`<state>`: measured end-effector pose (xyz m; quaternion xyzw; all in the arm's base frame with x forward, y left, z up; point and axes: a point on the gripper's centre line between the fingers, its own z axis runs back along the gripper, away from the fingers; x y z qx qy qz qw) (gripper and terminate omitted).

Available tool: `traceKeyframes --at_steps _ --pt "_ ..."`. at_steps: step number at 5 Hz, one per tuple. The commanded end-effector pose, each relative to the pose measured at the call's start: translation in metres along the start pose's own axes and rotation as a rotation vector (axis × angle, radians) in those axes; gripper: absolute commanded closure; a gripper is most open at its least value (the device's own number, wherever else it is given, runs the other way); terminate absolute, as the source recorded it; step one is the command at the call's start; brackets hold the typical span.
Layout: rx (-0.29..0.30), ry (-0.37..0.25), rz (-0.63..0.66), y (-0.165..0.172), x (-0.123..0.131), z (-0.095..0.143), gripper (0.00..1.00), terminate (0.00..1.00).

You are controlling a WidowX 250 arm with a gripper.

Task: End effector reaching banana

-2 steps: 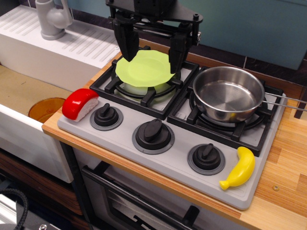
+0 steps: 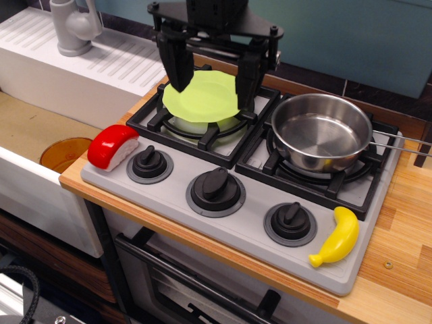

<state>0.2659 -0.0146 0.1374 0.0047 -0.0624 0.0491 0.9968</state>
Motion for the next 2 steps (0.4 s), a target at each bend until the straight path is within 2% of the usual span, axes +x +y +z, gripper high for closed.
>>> traceKeyframes --at_steps 1,2 --pt "-0.001 -0.020 0.064 -0.043 -0.008 0.001 0.00 0.00" --pt "0.002 -0.036 0.092 -0.063 -0.017 0.000 0.00 0.00"
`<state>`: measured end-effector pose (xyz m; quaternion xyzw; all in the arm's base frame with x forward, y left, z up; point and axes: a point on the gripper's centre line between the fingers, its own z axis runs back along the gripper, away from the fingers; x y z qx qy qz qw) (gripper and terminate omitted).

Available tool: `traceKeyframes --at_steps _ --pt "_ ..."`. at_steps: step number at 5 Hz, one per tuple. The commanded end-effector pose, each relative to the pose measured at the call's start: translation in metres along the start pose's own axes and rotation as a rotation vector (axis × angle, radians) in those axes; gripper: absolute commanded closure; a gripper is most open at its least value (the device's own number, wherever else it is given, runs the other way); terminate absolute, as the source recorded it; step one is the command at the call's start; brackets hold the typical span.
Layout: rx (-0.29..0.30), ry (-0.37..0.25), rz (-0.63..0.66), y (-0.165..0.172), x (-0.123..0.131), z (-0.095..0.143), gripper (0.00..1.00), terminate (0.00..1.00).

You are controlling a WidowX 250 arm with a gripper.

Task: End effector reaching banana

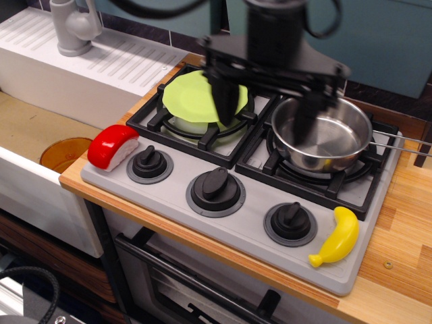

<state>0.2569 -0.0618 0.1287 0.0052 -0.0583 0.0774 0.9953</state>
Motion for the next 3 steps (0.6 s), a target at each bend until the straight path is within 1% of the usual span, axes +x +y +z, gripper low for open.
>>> traceKeyframes --at_steps 1,2,3 --pt "0.011 -0.071 0.040 -0.032 -0.011 -0.003 0.00 0.00" --pt "0.020 -0.097 0.046 -0.044 -0.020 -0.013 0.00 0.00" --pt "0.021 -0.106 0.044 -0.055 -0.021 -0.016 0.00 0.00"
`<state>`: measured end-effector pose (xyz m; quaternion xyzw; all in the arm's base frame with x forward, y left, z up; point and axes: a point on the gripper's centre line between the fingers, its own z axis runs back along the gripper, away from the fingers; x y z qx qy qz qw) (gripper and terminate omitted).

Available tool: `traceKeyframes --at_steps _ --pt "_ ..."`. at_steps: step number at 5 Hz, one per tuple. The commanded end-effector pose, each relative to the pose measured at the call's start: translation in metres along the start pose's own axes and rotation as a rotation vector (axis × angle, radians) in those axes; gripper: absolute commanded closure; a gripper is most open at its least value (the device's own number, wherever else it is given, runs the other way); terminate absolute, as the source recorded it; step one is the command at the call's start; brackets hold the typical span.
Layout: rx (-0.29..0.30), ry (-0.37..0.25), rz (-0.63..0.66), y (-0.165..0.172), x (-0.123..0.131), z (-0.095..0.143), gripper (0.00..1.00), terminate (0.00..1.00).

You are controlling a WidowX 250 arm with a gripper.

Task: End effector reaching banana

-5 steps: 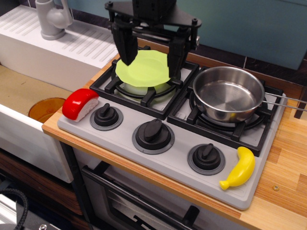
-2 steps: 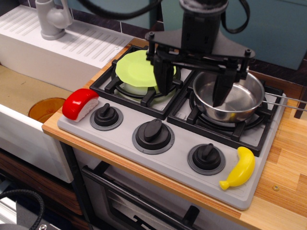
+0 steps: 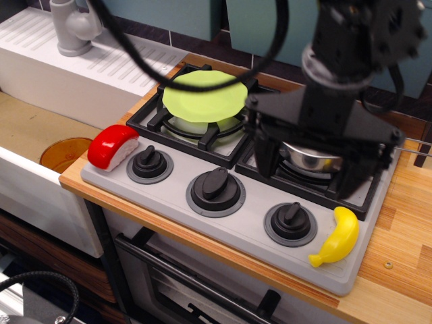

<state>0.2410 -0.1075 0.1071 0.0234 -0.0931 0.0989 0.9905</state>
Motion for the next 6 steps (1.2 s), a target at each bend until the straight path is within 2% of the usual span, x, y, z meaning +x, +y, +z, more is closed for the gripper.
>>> traceKeyframes --at_steps 1,3,6 --pt "-0.020 -0.055 -0.001 -0.023 0.004 -0.007 0.00 0.00" --pt "-0.044 -0.074 -0.013 -0.039 0.014 -0.018 0.00 0.00" --pt "-0.078 -0.097 -0.017 -0.062 0.019 -0.047 0.00 0.00"
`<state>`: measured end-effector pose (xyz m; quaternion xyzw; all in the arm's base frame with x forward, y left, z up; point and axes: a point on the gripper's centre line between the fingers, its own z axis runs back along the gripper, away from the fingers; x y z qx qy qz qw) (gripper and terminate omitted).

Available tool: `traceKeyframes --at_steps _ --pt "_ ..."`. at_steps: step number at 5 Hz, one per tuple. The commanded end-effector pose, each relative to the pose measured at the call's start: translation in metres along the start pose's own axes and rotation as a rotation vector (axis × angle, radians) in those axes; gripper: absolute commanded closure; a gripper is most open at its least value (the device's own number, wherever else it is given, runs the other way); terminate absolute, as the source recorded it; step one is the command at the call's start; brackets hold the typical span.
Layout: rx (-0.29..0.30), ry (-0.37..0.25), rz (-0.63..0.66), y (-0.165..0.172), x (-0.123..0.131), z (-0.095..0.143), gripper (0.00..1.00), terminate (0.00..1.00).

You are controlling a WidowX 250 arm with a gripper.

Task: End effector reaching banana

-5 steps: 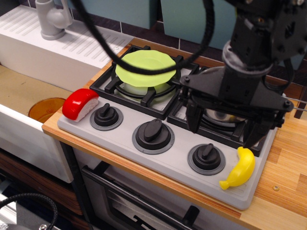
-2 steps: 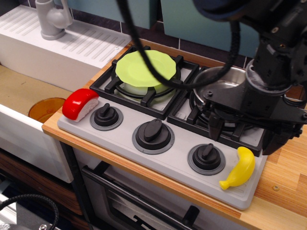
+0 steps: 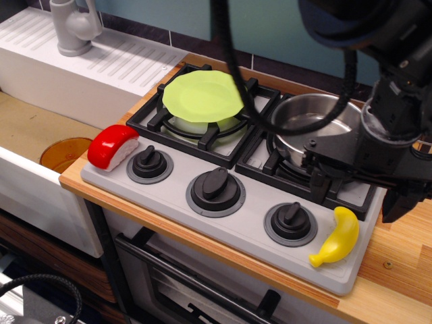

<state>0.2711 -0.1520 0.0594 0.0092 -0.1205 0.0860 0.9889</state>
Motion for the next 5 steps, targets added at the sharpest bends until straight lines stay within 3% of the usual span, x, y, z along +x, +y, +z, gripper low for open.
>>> traceKeyframes --at_steps 1,4,5 --pt "-0.053 -0.056 0.013 -0.013 0.003 -0.009 0.00 0.00" --pt "-0.104 -0.085 0.036 -0.008 -0.018 -0.043 0.00 0.00" --pt "-0.116 -0.088 0.015 -0.004 -0.020 -0.047 0.00 1.00"
